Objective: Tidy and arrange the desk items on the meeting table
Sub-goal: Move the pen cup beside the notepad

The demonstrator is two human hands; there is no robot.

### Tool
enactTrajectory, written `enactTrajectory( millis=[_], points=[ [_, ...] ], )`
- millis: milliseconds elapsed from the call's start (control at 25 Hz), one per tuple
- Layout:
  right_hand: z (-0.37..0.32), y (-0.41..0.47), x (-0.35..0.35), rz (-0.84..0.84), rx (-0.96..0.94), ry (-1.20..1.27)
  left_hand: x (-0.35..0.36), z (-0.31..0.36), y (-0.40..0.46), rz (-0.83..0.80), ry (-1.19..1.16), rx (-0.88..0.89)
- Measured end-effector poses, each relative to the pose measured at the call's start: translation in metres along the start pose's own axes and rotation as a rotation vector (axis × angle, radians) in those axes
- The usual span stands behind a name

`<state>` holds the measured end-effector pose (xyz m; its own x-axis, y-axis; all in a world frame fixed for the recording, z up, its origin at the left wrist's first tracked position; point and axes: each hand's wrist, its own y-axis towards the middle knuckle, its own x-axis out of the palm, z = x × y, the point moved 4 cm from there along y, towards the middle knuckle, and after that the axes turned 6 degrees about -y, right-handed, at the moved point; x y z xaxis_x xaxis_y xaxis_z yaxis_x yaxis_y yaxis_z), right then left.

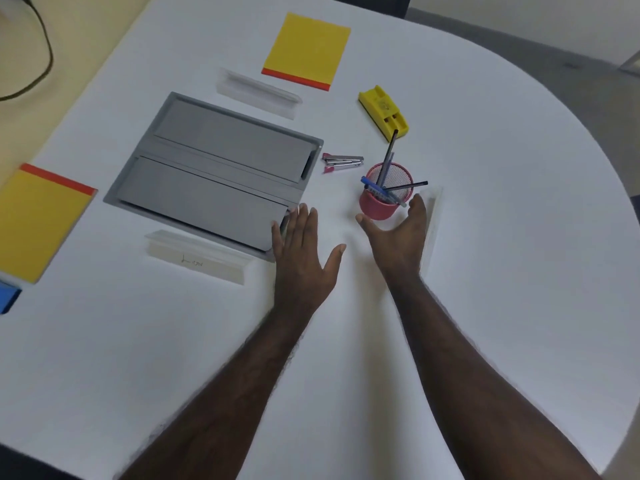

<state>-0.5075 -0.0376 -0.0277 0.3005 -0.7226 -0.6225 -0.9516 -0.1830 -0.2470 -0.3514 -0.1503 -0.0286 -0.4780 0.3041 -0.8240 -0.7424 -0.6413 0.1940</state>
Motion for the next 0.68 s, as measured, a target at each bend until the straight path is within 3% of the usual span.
enactTrajectory(
  millis=[320,680],
  points=[
    [-0.004,0.030,0.026,0.081,0.022,0.159,0.012,-0.021,0.037,-0.004,-0.015,-0.009],
    [-0.038,-0.007,0.041,0.128,-0.090,0.155,-0.055,-0.082,0.037,0.172,-0.144,-0.107]
  ],
)
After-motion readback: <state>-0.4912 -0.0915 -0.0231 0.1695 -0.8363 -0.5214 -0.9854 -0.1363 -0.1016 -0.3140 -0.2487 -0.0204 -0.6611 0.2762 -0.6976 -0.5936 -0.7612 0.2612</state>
